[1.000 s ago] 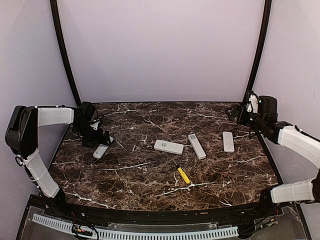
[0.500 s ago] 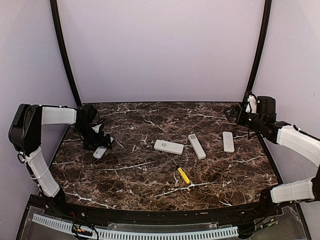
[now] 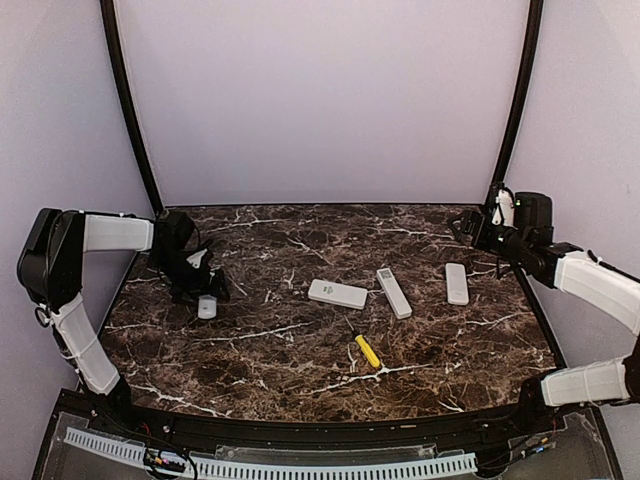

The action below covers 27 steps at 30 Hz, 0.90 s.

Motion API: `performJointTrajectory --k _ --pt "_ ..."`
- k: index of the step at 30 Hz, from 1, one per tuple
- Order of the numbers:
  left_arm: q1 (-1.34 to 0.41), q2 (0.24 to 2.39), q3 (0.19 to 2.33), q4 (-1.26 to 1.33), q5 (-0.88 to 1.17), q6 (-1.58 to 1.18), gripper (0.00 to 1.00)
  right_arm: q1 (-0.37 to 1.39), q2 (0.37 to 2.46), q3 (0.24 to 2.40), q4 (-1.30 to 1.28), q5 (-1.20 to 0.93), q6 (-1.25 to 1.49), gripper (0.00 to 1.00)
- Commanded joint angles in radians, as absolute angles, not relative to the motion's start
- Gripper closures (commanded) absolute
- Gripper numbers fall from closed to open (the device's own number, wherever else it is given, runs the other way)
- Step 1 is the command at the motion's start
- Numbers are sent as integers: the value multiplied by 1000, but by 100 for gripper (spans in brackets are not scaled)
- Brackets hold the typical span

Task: Unload the batteries from the remote control
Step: Move the remote control to the center of the board.

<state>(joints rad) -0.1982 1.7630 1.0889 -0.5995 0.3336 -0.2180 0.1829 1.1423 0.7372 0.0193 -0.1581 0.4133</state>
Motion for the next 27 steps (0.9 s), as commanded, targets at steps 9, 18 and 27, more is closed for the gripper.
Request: performJointTrajectory --k 9,18,27 --pt "-320 1764 1043 -560 588 -246 1 209 1097 753 3 -170 403 1" --pt "-266 1538 1047 -536 480 -295 1 333 1164 850 -43 -183 313 1" --pt "-34 1605 1078 -498 433 -364 1 447 1266 918 -5 -177 305 1"
